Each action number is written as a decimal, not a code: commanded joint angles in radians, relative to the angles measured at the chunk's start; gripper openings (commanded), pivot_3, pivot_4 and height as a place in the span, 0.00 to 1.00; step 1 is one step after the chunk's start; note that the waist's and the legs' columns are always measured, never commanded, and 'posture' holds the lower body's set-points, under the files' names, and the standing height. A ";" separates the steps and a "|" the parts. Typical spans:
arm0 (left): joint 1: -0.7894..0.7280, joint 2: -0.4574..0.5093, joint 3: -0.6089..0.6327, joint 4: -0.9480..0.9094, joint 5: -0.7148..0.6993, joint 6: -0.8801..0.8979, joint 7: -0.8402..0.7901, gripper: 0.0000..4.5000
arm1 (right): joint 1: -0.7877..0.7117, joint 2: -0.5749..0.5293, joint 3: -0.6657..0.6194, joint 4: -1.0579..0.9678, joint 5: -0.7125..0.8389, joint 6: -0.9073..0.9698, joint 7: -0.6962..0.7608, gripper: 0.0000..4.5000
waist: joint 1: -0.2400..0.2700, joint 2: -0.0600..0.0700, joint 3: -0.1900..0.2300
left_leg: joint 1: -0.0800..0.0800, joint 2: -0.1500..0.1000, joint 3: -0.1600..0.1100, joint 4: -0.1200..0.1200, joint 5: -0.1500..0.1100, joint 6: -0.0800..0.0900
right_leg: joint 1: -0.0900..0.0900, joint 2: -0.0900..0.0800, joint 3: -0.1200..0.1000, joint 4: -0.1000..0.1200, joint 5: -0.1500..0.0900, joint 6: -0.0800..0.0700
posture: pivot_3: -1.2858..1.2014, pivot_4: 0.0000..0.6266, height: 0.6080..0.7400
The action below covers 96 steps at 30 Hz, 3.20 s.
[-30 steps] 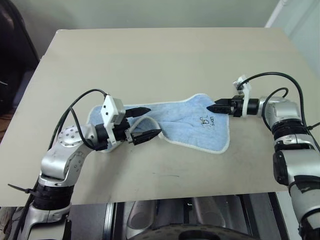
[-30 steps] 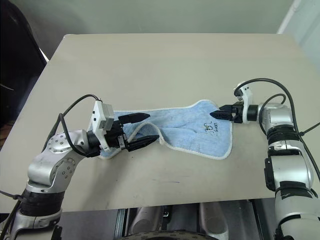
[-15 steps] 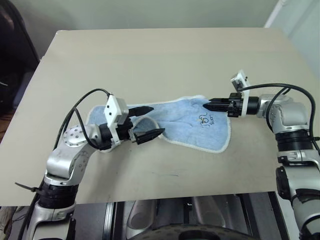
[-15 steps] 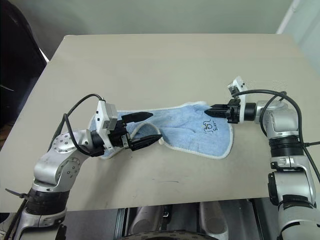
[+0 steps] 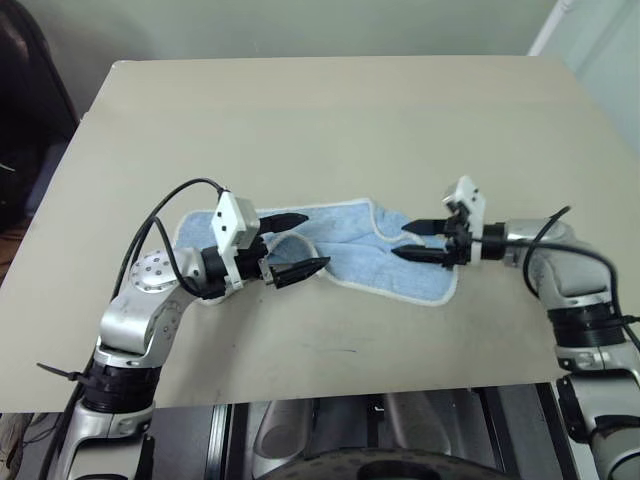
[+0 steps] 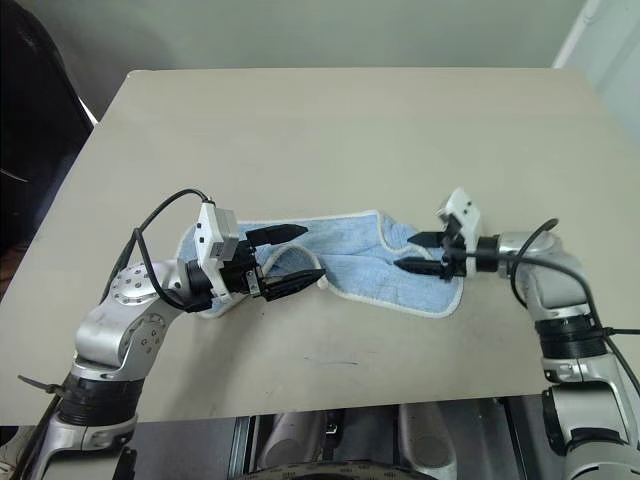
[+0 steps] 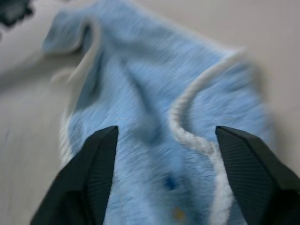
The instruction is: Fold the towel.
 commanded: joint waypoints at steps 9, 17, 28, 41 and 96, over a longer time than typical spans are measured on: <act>-0.014 0.000 -0.005 0.011 0.025 -0.050 -0.022 1.00 | -0.055 -0.013 -0.069 0.087 -0.018 -0.170 -0.063 0.74 | 0.001 0.000 0.000 | -0.001 0.000 0.000 0.000 0.000 0.000 | -0.001 0.000 0.000 0.000 0.000 0.000 | 0.52 0.24 0.72; -0.008 -0.002 -0.002 -0.003 0.019 -0.046 -0.021 1.00 | 0.009 -0.041 -0.071 -0.038 0.047 -0.154 0.002 0.74 | 0.002 0.000 0.000 | -0.001 0.000 0.000 0.000 0.000 0.000 | 0.000 0.000 0.000 0.000 -0.001 0.001 | 0.52 0.24 0.72; -0.014 -0.005 -0.022 -0.002 0.027 -0.042 -0.024 1.00 | 0.047 -0.049 -0.008 -0.018 -0.045 -0.250 -0.029 0.74 | 0.000 0.000 0.000 | 0.000 0.000 0.000 0.000 0.000 0.000 | 0.001 0.000 0.000 0.000 -0.001 0.001 | 0.52 0.24 0.72; -0.011 -0.002 -0.025 -0.013 0.025 -0.035 -0.025 1.00 | 0.028 -0.038 -0.004 0.061 -0.081 -0.322 -0.033 0.39 | 0.001 0.000 0.000 | 0.000 0.000 0.000 0.000 0.000 0.000 | 0.001 0.000 0.000 0.000 -0.001 0.001 | 0.52 0.24 0.72; -0.301 0.171 0.273 0.950 0.125 -0.259 -0.065 1.00 | -0.503 -0.188 -0.283 -0.114 0.346 -0.042 0.030 0.00 | 0.002 0.000 0.000 | -0.007 -0.001 0.000 0.000 0.003 -0.006 | -0.008 0.000 0.001 0.002 -0.001 0.001 | 0.52 0.24 0.72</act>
